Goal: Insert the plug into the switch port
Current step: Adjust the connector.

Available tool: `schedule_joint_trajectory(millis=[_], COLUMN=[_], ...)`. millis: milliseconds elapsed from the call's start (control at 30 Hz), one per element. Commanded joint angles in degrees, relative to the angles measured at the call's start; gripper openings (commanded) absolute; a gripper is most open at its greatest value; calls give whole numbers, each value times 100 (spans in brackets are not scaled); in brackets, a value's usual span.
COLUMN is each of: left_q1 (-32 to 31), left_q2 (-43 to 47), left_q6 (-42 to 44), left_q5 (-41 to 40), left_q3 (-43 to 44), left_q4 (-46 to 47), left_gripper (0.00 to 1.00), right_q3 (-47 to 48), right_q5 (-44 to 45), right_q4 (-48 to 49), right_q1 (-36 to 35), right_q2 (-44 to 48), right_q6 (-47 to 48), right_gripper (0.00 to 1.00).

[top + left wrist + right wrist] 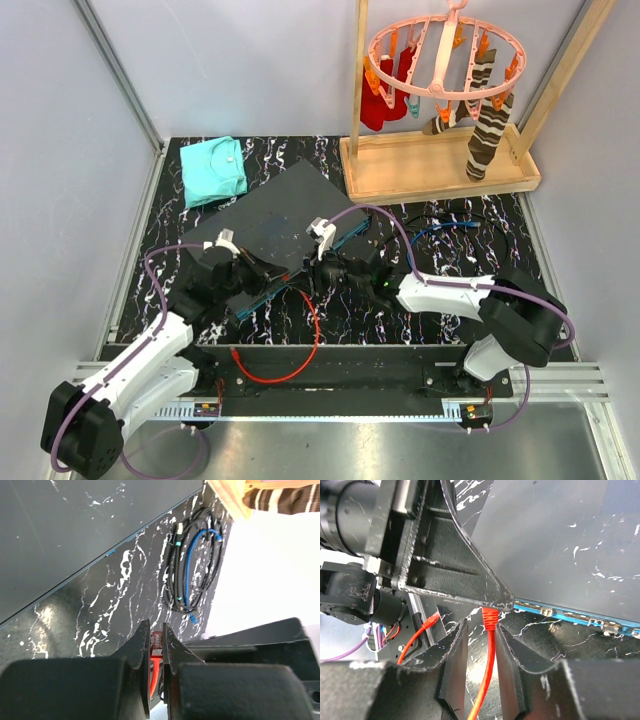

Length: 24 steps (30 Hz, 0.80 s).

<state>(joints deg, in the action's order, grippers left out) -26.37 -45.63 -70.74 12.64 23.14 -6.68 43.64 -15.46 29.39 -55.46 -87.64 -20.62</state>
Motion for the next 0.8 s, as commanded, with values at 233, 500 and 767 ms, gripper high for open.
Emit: schedule_joint_trajectory(millis=[233,500,767], left_q1=[18,18,18], left_q2=[203,379,379], left_q6=[-317,-441,-414], left_q5=[80,54,124], left_q3=[-134,-204,-195], left_q4=[536,580,527], left_gripper=[0,0,0], right_q3=[83,-83,-101], right_q5=[-194,96,211], right_q4=[349,357,348], right_q1=[-17,-8,-8], right_q2=[-69,-78,10], right_q6=[14,41,111], right_gripper=[30,34,29])
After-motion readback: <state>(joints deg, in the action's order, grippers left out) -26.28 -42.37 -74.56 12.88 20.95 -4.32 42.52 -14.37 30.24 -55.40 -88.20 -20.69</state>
